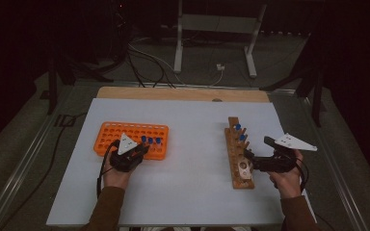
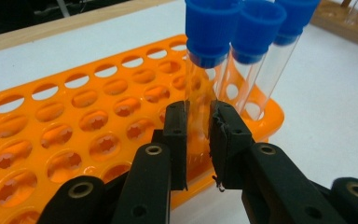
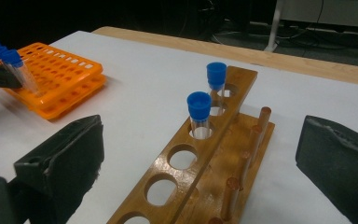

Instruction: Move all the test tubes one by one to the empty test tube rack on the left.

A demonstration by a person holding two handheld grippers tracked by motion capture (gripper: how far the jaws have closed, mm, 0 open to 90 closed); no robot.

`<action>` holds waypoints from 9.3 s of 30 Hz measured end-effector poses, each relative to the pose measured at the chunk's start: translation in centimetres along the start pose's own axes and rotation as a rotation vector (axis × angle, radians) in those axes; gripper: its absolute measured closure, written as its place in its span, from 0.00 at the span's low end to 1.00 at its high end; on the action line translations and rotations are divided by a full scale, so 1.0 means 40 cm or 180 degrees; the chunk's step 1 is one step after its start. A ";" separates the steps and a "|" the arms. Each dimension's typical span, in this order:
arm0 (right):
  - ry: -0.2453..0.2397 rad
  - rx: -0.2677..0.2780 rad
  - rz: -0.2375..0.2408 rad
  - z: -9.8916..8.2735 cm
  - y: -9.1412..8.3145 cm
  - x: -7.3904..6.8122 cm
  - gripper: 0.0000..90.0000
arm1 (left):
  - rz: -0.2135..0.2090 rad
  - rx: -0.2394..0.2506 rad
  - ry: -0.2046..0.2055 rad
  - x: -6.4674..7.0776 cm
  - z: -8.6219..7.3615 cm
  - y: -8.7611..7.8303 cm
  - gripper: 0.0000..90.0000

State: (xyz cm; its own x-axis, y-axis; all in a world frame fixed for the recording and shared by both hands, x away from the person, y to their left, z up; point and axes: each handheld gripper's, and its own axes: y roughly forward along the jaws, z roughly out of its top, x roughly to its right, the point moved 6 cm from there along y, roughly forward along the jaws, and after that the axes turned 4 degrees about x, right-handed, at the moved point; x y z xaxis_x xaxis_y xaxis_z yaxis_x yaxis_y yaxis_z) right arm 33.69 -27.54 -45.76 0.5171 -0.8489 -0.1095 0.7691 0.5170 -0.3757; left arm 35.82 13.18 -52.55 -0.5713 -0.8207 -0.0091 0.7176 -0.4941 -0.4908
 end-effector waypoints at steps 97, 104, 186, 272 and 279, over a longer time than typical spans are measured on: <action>-0.0464 -0.0506 -0.0136 0.009 0.158 0.010 0.86 | 0.0210 0.0639 -0.0380 0.005 0.045 -0.104 0.02; -0.0474 -0.0451 -0.0120 0.042 0.143 0.005 0.86 | 0.0210 0.0642 -0.0379 0.007 0.046 -0.105 0.02; -0.0743 -0.0435 0.0804 0.188 0.230 -0.313 0.86 | -0.0623 0.0594 0.0160 0.271 0.247 0.062 0.35; -0.0283 -0.0115 0.0374 0.121 0.099 -0.106 0.00 | -0.0153 0.0862 -0.0315 0.038 0.222 -0.097 0.87; -0.0244 -0.0106 0.0321 0.109 0.080 -0.084 0.00 | -0.0053 0.0908 -0.0367 0.007 0.216 -0.120 0.87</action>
State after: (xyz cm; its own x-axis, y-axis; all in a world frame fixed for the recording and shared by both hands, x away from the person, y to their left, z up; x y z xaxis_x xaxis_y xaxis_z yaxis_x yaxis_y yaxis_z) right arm 36.03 -22.56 -42.59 0.6194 -0.7812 -0.0780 0.6995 0.5943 -0.3969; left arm 35.66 12.83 -42.68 -0.5466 -0.8309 0.1038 0.8008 -0.5549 -0.2255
